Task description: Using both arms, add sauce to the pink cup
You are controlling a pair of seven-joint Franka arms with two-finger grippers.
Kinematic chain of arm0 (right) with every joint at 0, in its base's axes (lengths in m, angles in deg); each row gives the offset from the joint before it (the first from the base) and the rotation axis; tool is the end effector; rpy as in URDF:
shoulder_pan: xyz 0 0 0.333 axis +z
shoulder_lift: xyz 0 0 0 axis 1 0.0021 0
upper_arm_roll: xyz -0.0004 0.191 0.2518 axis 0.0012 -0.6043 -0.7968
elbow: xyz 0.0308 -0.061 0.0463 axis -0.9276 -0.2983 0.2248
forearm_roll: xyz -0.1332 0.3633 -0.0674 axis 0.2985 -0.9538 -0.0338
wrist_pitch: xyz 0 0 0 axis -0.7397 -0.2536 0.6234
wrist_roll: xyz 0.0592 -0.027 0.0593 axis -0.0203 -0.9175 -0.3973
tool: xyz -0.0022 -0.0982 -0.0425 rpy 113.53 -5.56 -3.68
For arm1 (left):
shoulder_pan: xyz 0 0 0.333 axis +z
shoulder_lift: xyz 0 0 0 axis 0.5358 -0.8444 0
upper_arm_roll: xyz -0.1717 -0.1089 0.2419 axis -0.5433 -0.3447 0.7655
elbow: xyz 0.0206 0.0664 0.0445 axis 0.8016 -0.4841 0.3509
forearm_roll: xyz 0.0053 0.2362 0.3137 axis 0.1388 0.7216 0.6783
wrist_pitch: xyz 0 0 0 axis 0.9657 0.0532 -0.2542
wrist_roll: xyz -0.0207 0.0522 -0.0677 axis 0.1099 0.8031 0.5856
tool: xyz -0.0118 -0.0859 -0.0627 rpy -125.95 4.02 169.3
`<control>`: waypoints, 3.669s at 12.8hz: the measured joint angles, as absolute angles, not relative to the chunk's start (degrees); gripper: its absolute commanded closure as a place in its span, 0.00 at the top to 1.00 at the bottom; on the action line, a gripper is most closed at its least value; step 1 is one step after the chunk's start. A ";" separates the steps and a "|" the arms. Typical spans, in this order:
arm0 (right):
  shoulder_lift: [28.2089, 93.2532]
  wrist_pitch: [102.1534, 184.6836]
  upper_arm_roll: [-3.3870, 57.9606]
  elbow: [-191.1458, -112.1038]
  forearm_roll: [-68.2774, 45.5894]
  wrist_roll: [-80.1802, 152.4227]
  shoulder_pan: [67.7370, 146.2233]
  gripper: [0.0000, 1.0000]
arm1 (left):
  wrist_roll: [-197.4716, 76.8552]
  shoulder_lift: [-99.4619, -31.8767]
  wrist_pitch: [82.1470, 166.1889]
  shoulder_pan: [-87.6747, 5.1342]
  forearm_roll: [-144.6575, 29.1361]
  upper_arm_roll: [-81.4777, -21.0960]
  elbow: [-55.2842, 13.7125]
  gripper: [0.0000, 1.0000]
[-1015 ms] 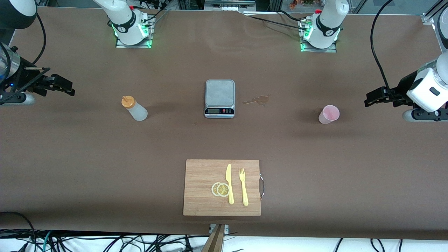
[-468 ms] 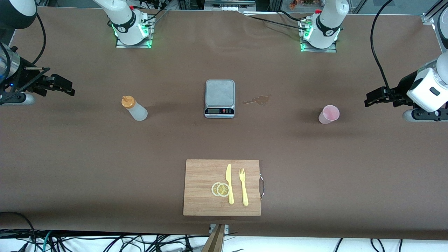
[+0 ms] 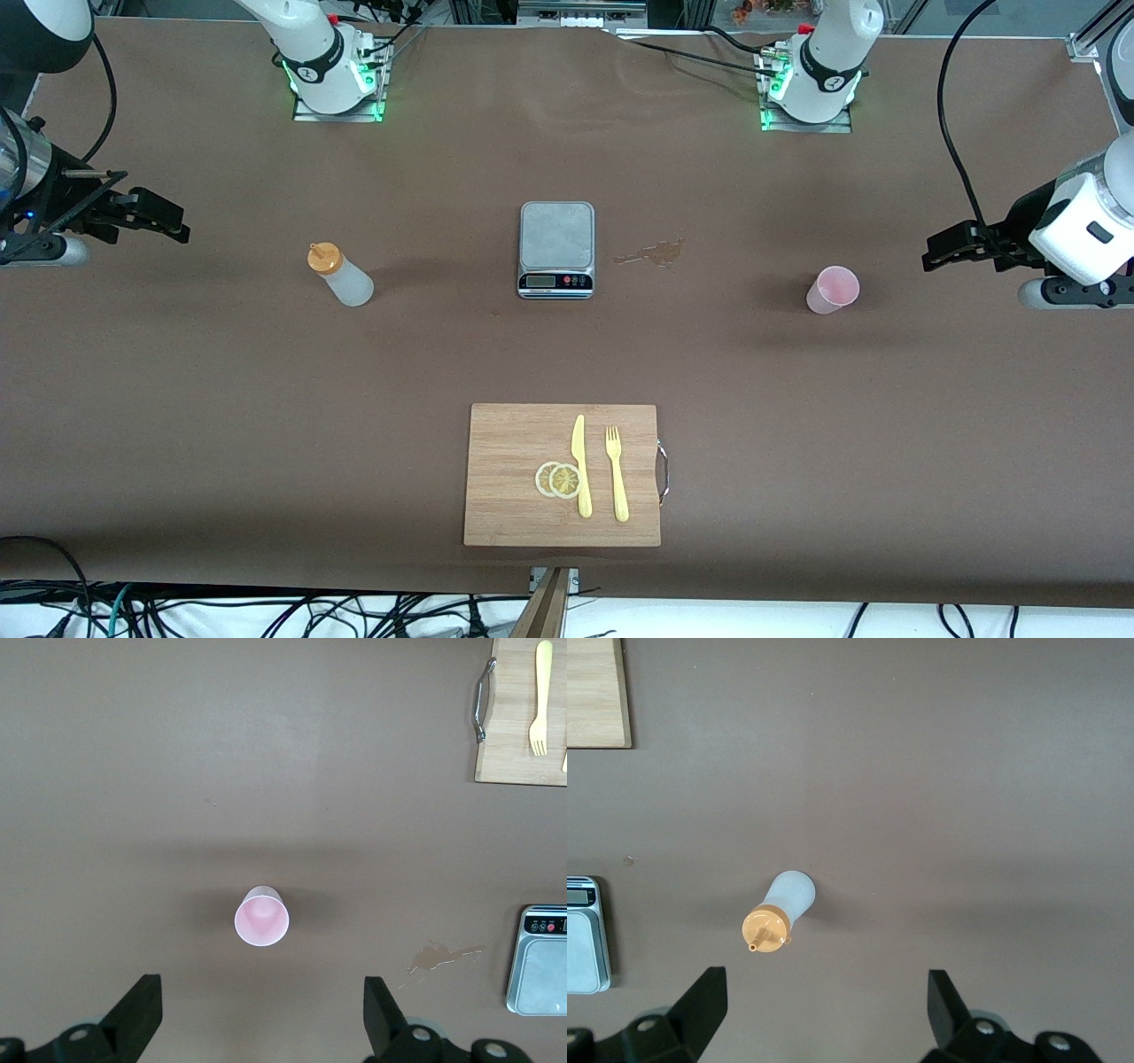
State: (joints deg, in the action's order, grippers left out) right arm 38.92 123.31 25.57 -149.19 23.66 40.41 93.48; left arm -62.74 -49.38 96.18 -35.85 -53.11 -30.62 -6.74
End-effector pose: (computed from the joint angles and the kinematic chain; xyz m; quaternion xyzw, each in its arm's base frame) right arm 0.5665 0.0024 0.5631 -0.9996 -0.0034 0.0244 0.0159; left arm 0.5985 -0.0208 0.5662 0.9977 0.0273 -0.0529 0.0322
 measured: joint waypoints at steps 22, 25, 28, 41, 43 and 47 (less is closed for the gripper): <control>38.94 123.31 25.57 -149.03 23.67 40.43 93.54 1.00 | -70.85 -52.84 121.53 -33.06 -53.02 -30.51 -35.87 0.99; 38.94 123.31 25.57 -149.02 23.67 40.43 93.54 1.00 | -71.42 -52.86 129.92 -33.02 -53.02 -30.51 -42.73 0.98; 38.95 123.31 25.57 -149.02 23.67 40.43 93.54 1.00 | -72.33 -52.86 137.10 -32.69 -53.02 -30.51 -47.98 0.97; 38.95 123.31 25.57 -149.02 23.67 40.46 93.54 1.00 | -73.51 -52.85 144.51 -32.34 -53.02 -30.51 -54.25 0.00; 38.95 123.31 25.57 -149.02 23.67 40.46 93.54 1.00 | -73.50 -52.76 144.55 -32.35 -53.12 -30.57 -54.17 0.00; 38.95 123.31 25.58 -149.02 23.67 40.46 93.54 1.00 | -71.24 -52.39 144.63 -32.86 -53.20 -31.32 -51.45 0.00</control>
State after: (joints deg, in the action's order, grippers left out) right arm 38.95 123.31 25.58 -149.02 23.67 40.46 93.54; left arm -71.24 -52.39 144.63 -32.86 -53.20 -31.32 -51.45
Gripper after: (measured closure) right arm 0.000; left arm 0.965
